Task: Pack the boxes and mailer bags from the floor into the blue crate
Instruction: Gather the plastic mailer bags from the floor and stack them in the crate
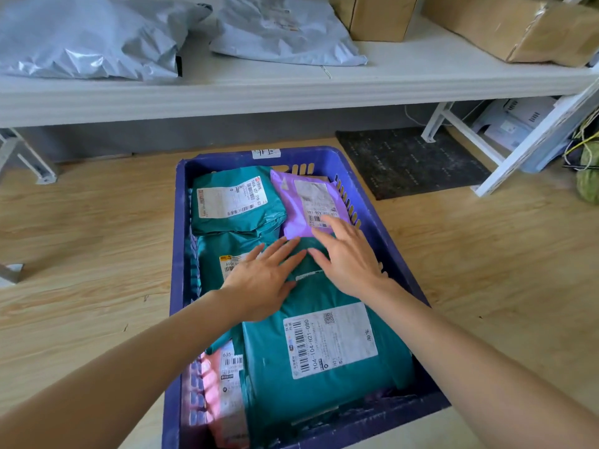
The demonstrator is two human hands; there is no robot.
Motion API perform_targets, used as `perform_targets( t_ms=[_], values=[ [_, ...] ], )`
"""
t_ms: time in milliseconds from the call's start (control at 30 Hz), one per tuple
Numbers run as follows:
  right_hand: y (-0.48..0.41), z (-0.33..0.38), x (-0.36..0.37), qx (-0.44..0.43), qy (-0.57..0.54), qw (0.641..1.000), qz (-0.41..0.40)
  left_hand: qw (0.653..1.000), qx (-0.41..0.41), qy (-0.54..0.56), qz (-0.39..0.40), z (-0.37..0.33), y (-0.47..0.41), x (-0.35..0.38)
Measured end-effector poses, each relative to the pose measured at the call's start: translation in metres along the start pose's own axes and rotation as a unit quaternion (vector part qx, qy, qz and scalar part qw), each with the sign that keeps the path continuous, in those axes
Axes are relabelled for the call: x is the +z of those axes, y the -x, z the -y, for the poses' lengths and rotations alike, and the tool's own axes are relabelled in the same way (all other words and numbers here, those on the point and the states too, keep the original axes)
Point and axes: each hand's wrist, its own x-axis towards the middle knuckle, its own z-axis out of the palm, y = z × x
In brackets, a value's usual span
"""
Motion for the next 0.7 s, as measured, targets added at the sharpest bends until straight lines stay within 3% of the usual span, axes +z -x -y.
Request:
perform_targets(
  t_ms=[167,333,400,500,567,700],
  values=[
    [-0.014,-0.012,0.02,0.089,-0.072,0.968,0.222,0.999,-0.002,0.002,0.051,0.008,-0.01,0.012],
    [-0.009,-0.009,0.04,0.104,-0.053,0.946,0.303,0.996,0.0,-0.009,0.09,0.009,-0.013,0.017],
    [-0.01,-0.009,0.039,0.102,-0.052,0.953,0.281,0.997,0.018,-0.038,0.064,0.013,-0.012,0.018],
    [-0.018,-0.005,0.032,0.089,-0.035,0.994,0.056,0.996,-0.009,-0.081,-0.042,0.027,-0.016,0.011],
    [-0.033,-0.003,0.027,0.121,-0.039,0.991,-0.05,0.987,-0.042,-0.111,-0.105,0.035,-0.023,0.006],
    [-0.07,-0.003,0.026,0.156,-0.083,0.983,0.053,0.957,-0.053,-0.133,-0.251,0.037,-0.043,-0.001]
  ],
)
